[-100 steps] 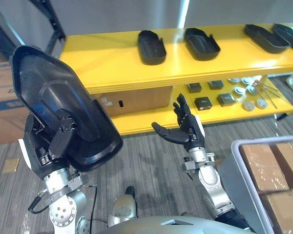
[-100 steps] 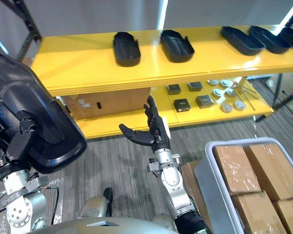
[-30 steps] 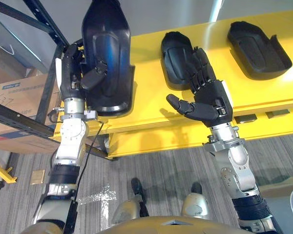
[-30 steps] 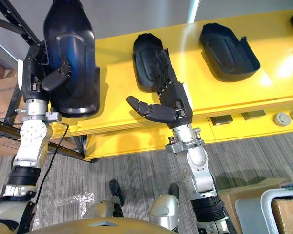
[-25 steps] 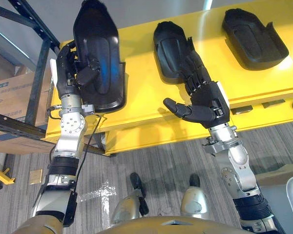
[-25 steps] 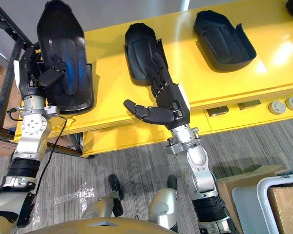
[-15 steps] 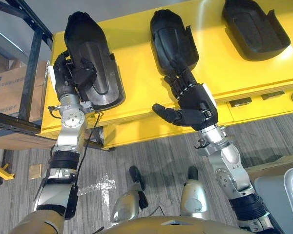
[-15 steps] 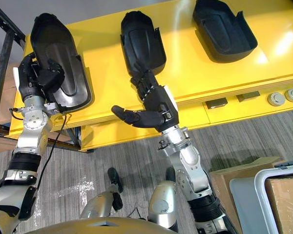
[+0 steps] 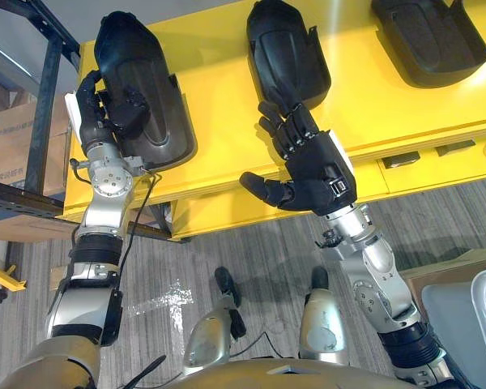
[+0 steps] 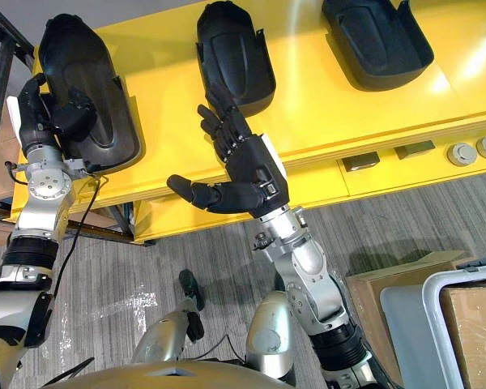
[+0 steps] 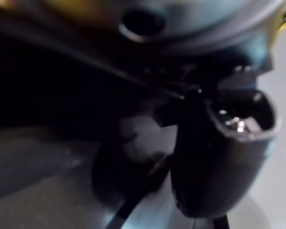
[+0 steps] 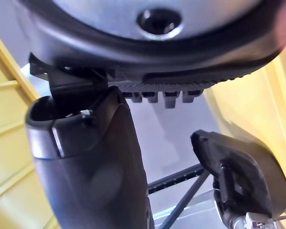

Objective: Walk over and take three plastic housings, then place them on the shelf

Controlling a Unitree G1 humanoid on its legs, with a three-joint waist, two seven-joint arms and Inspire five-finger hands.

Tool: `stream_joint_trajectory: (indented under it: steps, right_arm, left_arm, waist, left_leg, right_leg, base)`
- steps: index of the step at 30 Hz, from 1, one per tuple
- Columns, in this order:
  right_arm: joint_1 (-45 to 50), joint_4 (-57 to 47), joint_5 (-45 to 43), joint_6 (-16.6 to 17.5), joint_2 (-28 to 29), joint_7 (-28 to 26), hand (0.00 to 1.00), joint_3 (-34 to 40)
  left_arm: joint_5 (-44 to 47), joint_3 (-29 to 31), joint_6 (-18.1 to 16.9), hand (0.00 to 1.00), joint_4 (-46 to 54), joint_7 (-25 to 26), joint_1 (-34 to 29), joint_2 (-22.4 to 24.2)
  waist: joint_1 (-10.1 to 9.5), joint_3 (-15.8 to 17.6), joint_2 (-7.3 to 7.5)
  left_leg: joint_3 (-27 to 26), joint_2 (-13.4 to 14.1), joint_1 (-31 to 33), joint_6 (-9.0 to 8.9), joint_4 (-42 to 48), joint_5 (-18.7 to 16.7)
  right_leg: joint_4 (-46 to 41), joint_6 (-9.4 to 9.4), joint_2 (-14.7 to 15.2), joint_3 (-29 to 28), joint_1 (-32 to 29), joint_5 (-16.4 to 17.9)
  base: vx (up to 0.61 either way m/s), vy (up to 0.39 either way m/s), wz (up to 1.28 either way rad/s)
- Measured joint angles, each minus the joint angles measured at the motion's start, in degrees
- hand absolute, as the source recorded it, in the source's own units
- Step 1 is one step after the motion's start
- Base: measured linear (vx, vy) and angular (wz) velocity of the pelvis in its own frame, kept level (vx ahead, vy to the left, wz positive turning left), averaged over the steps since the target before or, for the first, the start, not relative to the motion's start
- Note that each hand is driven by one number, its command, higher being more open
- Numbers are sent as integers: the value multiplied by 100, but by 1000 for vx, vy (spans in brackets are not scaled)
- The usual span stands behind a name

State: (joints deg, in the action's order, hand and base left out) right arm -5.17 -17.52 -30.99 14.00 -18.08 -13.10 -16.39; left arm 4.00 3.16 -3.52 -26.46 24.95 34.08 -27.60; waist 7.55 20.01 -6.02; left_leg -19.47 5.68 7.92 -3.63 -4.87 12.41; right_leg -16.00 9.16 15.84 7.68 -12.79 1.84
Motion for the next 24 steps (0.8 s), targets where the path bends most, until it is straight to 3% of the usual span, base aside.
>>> stream_joint_trajectory:
  steps: [17,24]
  right_arm:
    - [-5,-150,-2,-8,36,-7,100,-179]
    - [-12,-151,20,-46,38,-3,100,-183]
  left_arm:
    - [81,-53,4,100,-111,-12,159,2]
    - [1033,-81,168,100,-169,-487,160,31]
  waist:
    - [37,-2,-6]
    - [47,-5,-10]
  left_leg:
    - [-102,-1,-38,29,-1,25]
    - [-128,-3,-64,39,-1,55]
  right_leg:
    - [-19,42,2,-58,-11,-29]
    - [-37,45,2,-93,-11,-34]
  base:
    - [10,-47,-2]
    - [8,-51,-2]
